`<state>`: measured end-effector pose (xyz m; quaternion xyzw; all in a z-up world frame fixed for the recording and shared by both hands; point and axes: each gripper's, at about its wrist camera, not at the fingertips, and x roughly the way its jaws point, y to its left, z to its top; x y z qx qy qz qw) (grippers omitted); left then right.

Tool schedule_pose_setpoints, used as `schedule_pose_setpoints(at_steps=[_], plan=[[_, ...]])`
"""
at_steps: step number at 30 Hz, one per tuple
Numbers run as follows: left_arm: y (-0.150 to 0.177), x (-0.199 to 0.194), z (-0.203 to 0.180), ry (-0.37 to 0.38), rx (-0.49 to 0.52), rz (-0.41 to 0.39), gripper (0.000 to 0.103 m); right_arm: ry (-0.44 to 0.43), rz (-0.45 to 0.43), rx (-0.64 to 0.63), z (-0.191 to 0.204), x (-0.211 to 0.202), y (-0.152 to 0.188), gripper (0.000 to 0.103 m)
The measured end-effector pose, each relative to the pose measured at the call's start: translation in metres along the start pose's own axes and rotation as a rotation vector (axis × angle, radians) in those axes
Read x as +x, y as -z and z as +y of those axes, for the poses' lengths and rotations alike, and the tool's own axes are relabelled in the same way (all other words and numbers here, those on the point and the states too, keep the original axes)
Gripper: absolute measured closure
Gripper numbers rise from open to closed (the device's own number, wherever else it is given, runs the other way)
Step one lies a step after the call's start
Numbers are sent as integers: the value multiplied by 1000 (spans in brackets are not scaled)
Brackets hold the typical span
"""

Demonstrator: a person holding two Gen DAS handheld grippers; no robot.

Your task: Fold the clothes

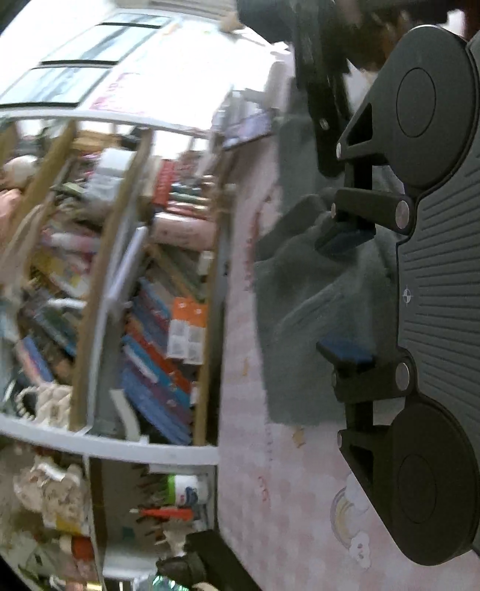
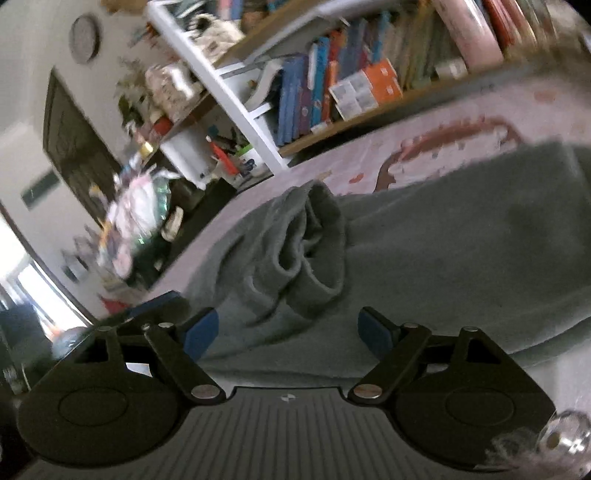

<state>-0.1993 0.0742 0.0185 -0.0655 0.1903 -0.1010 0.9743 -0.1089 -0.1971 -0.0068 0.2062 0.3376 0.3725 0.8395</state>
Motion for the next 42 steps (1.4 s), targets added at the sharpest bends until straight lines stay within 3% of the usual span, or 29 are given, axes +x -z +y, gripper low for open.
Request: schedule_pose_setpoints(at_steps=[5, 7, 8, 10, 12, 14, 17, 19, 23, 27, 32, 35, 37, 40, 42], plan=[[-6, -13, 11, -30, -30, -64, 52, 63, -28, 102, -2, 18, -12, 28], [-7, -16, 15, -51, -37, -91, 52, 62, -23, 130, -2, 22, -13, 56], [-7, -17, 18, -60, -45, -100, 52, 56, -16, 150, -3, 24, -13, 57], [-9, -18, 21, -72, -60, -107, 52, 35, -38, 164, -2, 21, -14, 82], [-9, -20, 23, -82, -62, -114, 50, -4, -87, 163, 1, 9, -13, 85], [-9, -19, 26, -93, -68, -102, 42, -19, -123, 142, 8, -2, -13, 86], [-7, -12, 34, -96, -122, -64, 34, 54, -93, 135, 2, 2, -10, 87], [-4, -6, 42, -84, -181, -44, 34, 125, -56, 127, -7, 12, -6, 85], [0, 5, 61, -69, -301, -23, 34, 141, -92, 61, -7, 4, 0, 81], [3, 18, 78, -51, -408, 11, 34, 203, -142, -5, -5, -12, 1, 65], [8, 42, 93, -7, -525, 96, 34, 300, -164, -59, -12, -26, 2, 59], [9, 55, 99, 57, -588, 111, 36, 303, -189, -35, -21, -33, 2, 64], [8, 61, 101, 56, -607, 118, 38, 305, -195, -22, -25, -34, 2, 70], [4, 73, 102, 58, -621, 129, 48, 307, -181, -10, -28, -29, 1, 73], [1, 81, 104, 73, -633, 136, 61, 313, -167, -16, -30, -22, -1, 74]])
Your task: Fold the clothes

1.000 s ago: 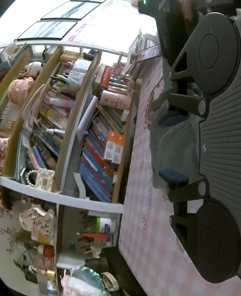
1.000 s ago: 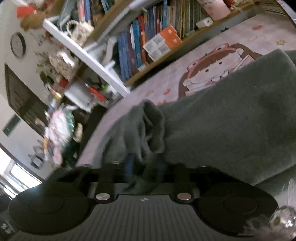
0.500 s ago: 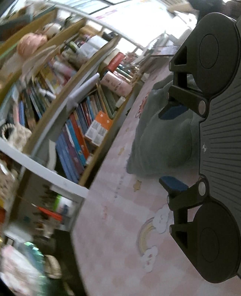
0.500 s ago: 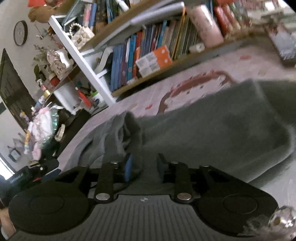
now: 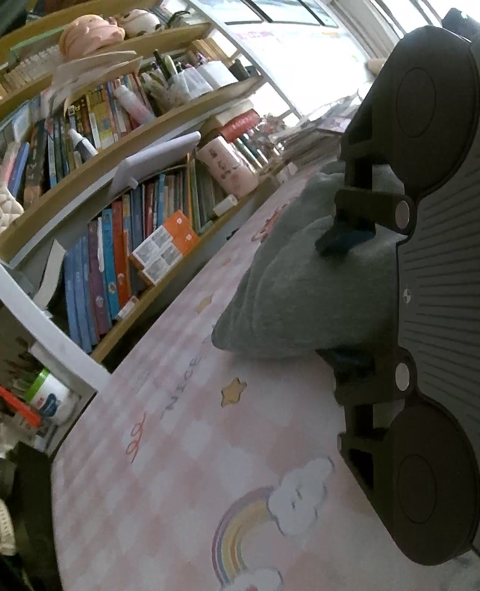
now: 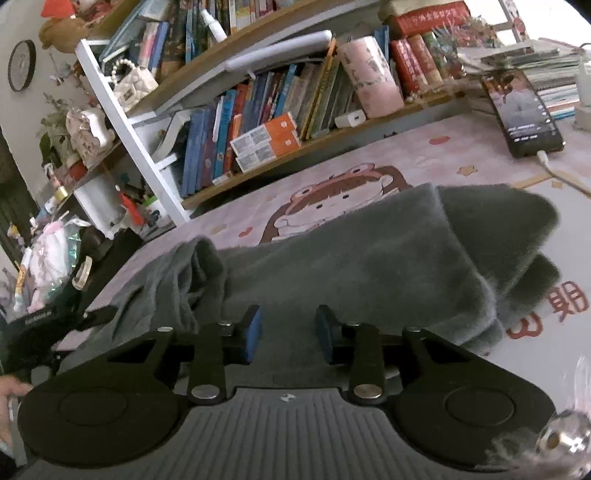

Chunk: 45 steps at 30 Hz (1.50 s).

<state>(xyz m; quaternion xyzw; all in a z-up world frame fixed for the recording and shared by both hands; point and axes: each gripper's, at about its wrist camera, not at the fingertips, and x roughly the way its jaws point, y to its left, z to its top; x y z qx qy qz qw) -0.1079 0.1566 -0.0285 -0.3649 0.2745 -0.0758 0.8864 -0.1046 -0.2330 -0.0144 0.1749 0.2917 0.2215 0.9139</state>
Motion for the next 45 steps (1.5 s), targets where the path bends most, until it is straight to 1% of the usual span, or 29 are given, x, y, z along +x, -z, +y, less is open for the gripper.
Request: schedule_pose_setpoints(at_steps=[3, 4, 7, 9, 11, 13, 16, 17, 18, 20, 22, 24, 26, 28, 30, 32, 34, 36, 37, 40, 43, 45], plan=[[-15, 7, -15, -8, 71, 14, 72, 4, 12, -10, 5, 11, -5, 77], [-21, 7, -21, -8, 97, 9, 73, -2, 18, -3, 6, 16, -7, 77], [-39, 1, -34, -10, 150, -52, 75, -34, 30, 6, 12, 23, -10, 77], [-49, -5, -34, -40, 147, -114, 75, -59, 33, -2, 18, 25, -11, 77], [-55, -8, -27, -82, 132, -145, 75, -89, 44, -27, 23, 26, -11, 77], [-59, -8, -17, -139, 129, -152, 75, -121, 59, -51, 28, 28, -9, 77], [-60, -8, 0, -186, 122, -132, 74, -135, 73, -78, 33, 29, -6, 77], [-59, -7, 5, -189, 113, -117, 73, -135, 75, -82, 34, 29, -6, 77], [-59, -6, 11, -192, 104, -103, 70, -134, 77, -84, 34, 29, -5, 76], [-59, -5, 15, -203, 111, -99, 65, -133, 80, -84, 35, 29, -5, 76], [-59, -3, 14, -225, 162, -98, 61, -132, 81, -84, 34, 29, -5, 76], [-59, -2, 9, -262, 222, -106, 51, -132, 81, -83, 34, 28, -5, 74], [-58, -2, 4, -301, 282, -119, 45, -133, 79, -82, 33, 25, -4, 71], [-56, -11, 0, -328, 308, -157, 42, -135, 74, -82, 31, 21, -3, 66], [-53, -24, -4, -341, 321, -204, 35, -133, 70, -79, 28, 17, -2, 63], [-47, -37, -12, -340, 350, -247, 30, -133, 66, -70, 24, 13, -3, 61], [-37, -50, -23, -337, 390, -285, 24, -133, 60, -65, 21, 8, -3, 55], [-24, -61, -32, -313, 418, -311, 17, -132, 55, -64, 20, 4, -3, 51], [-18, -65, -36, -299, 430, -320, 16, -130, 53, -66, 19, 1, -2, 48], [3, -75, -45, -263, 455, -324, 12, -122, 44, -73, 18, -8, -1, 44], [22, -77, -54, -254, 505, -327, 9, -112, 41, -76, 13, -16, 0, 40], [33, -75, -60, -264, 553, -320, 6, -91, 39, -81, 9, -21, 0, 36]])
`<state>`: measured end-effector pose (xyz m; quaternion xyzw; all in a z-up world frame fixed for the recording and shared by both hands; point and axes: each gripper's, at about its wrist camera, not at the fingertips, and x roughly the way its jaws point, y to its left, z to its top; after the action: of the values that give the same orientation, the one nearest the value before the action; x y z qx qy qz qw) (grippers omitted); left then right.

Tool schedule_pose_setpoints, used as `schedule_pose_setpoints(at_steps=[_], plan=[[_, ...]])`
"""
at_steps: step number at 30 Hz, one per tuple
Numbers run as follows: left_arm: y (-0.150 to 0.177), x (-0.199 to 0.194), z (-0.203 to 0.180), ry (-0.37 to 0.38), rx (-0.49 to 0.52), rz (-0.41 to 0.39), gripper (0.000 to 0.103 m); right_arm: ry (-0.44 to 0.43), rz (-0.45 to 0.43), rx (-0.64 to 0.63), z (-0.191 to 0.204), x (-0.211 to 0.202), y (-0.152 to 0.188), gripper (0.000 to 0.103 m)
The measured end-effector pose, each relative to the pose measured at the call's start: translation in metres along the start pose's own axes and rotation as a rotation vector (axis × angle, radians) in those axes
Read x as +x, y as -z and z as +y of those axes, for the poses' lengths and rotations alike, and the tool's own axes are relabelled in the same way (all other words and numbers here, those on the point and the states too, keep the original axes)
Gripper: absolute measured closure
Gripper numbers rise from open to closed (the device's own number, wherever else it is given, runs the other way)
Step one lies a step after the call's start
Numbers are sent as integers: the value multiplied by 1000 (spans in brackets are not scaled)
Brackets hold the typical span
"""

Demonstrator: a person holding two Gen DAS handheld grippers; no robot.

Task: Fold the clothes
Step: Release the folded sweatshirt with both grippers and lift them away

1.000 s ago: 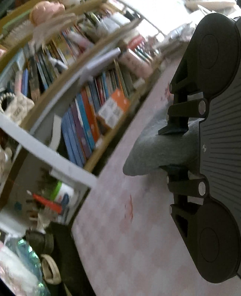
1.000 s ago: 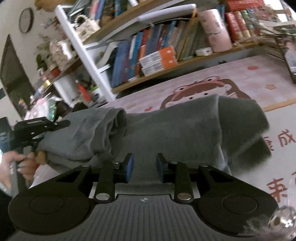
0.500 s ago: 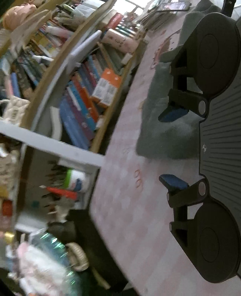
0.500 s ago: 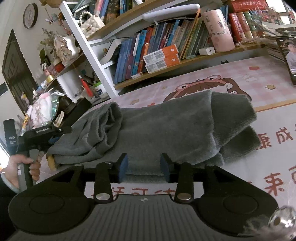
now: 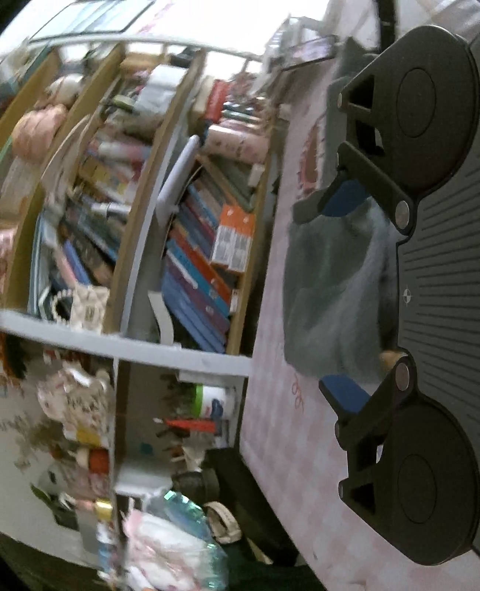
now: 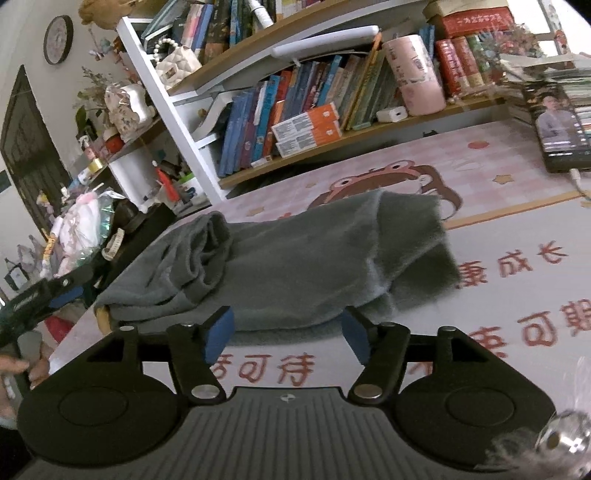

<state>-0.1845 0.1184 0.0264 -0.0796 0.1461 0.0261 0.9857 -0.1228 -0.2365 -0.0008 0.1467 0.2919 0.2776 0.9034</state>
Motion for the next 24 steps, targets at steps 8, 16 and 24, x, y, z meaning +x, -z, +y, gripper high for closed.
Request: schedule_pose_setpoints(at_steps=[8, 16, 24], plan=[[11, 1, -35, 43, 136, 13, 0, 57, 40, 19, -20, 6, 0, 23], [25, 3, -57, 54, 237, 29, 0, 12, 67, 88, -39, 11, -11, 20], [34, 4, -70, 90, 297, 31, 0, -39, 84, 311, -70, 25, -34, 22]])
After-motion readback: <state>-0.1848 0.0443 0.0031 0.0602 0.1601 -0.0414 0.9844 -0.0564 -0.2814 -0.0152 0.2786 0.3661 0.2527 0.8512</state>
